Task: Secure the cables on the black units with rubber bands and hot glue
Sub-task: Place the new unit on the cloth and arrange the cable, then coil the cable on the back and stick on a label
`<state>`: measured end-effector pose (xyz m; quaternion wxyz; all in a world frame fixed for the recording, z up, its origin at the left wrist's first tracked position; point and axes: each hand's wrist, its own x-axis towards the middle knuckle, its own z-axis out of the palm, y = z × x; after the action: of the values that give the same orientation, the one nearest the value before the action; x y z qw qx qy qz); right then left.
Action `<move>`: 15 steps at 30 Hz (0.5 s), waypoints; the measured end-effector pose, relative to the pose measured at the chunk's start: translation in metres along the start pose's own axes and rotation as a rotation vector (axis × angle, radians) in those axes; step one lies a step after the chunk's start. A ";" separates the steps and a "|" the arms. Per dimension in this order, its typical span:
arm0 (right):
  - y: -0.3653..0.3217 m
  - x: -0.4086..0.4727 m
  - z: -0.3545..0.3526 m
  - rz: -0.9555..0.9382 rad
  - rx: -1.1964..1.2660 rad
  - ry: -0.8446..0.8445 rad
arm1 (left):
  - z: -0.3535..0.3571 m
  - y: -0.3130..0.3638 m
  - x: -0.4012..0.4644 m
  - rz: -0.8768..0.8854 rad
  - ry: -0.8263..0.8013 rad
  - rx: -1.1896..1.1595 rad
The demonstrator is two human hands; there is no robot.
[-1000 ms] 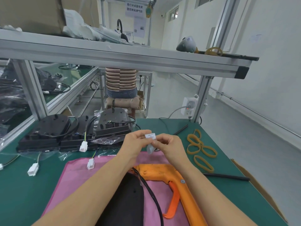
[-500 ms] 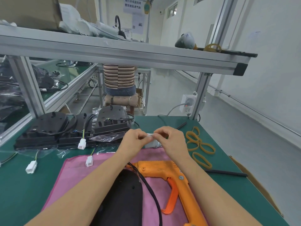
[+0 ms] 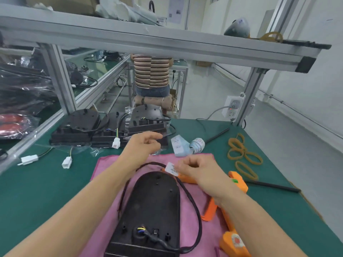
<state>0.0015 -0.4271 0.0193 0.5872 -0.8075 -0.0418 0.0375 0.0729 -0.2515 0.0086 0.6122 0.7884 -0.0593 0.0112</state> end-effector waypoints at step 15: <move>0.005 -0.004 0.050 0.111 -0.543 -0.011 | -0.003 -0.045 -0.087 -0.157 0.112 -0.122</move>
<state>-0.0081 -0.3820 -0.0008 0.3460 -0.9362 -0.0092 0.0612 -0.0086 -0.2308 -0.0417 0.6605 0.7500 0.0361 0.0036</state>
